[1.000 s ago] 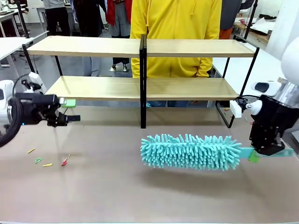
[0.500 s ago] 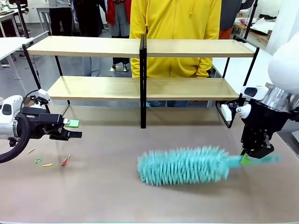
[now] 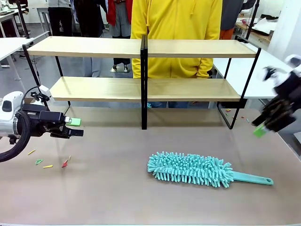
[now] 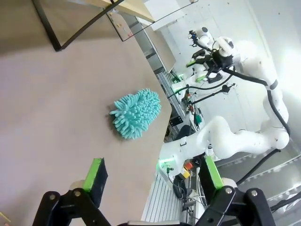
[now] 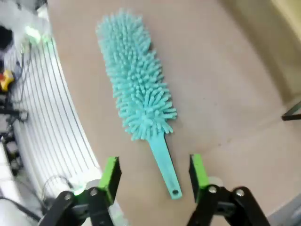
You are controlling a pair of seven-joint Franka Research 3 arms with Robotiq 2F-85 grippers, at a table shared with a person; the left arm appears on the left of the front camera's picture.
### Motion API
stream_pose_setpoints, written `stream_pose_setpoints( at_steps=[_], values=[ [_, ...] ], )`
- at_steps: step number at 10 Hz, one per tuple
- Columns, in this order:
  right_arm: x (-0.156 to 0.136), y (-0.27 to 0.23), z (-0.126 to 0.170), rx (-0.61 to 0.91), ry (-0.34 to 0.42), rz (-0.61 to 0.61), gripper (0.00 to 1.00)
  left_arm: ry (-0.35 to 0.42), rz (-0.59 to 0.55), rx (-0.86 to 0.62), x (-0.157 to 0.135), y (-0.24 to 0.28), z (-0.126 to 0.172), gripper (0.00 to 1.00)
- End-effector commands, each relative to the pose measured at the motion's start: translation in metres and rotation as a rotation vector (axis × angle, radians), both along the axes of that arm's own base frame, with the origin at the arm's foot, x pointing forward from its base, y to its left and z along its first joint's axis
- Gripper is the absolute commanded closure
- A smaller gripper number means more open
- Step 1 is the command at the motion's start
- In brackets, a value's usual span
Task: Clean the shelves.
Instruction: Place the Duster on the table.
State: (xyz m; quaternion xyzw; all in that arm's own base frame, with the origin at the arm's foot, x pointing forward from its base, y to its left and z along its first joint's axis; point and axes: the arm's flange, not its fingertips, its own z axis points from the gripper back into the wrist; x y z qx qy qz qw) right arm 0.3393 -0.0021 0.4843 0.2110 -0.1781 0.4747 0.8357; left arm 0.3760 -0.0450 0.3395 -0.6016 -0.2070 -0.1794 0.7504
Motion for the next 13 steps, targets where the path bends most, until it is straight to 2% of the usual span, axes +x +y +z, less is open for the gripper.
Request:
stream_pose_setpoints(
  at_steps=[1, 2, 3, 4, 5, 6, 13],
  values=[
    [-0.041, -0.021, 0.026, 0.242, 0.081, -0.033, 0.0, -0.01, 0.005, 0.012, -0.067, -0.012, 0.007, 0.0],
    [-0.06, -0.037, 0.035, 0.355, 0.231, -0.093, 0.0, -0.027, -0.001, 0.008, -0.067, -0.014, 0.011, 0.0],
    [-0.07, -0.049, 0.038, 0.466, 0.322, -0.177, 0.0, -0.046, -0.01, 0.002, -0.065, -0.015, 0.017, 0.0],
    [-0.073, -0.056, 0.035, 0.494, 0.386, -0.335, 0.0, -0.07, 0.043, 0.024, -0.063, -0.016, 0.022, 0.0],
    [-0.064, -0.042, 0.033, 0.345, 0.201, -0.045, 0.0, -0.072, 0.081, 0.062, -0.064, -0.017, 0.029, 0.0],
    [-0.064, -0.042, 0.033, 0.345, 0.201, -0.045, 0.0, -0.056, -0.006, 0.011, 0.0, -0.005, 0.02, 0.0],
    [-0.064, -0.042, 0.033, 0.345, 0.201, -0.045, 0.0, -0.056, -0.006, 0.011, 0.0, -0.005, 0.02, 0.0]
  ],
)
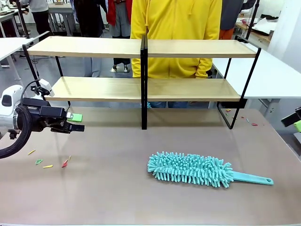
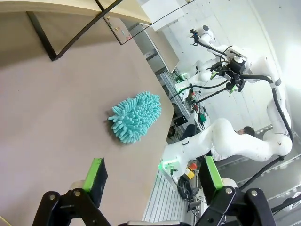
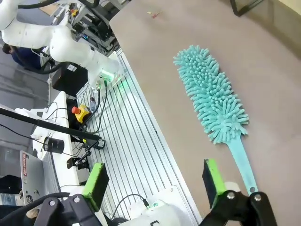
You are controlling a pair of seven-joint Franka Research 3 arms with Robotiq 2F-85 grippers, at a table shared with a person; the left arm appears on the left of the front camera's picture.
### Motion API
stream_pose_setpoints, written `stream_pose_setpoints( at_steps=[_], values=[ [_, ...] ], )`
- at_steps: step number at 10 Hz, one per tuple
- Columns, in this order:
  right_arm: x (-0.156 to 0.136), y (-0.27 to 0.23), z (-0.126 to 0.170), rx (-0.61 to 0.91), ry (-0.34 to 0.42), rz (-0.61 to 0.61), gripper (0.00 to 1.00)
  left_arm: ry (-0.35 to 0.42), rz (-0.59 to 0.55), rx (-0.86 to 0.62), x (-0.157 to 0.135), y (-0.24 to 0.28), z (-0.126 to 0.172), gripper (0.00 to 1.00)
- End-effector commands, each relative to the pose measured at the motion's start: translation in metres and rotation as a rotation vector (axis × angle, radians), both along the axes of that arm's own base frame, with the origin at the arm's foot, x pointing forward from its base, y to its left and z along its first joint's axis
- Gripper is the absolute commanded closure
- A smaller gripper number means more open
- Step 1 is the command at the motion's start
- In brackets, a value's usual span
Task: Clean the shelves.
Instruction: Place the Duster on the table.
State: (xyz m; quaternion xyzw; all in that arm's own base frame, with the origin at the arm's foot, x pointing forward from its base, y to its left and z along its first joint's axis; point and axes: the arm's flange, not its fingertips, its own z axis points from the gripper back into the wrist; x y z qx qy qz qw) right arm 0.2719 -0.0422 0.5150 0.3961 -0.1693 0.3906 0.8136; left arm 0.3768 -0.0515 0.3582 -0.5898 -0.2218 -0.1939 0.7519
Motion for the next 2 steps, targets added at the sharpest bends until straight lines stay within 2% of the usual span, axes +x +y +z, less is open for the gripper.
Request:
stream_pose_setpoints(
  at_steps=[1, 2],
  values=[
    [0.0031, -0.0024, 0.002, 0.002, -0.019, 0.001, 0.0, -0.012, -0.008, -0.009, -0.0009, 0.0014, 0.0017, 0.0],
    [0.0031, -0.0024, 0.002, 0.002, -0.019, 0.001, 0.0, -0.012, -0.008, -0.009, -0.0009, 0.0014, 0.0017, 0.0]
  ],
)
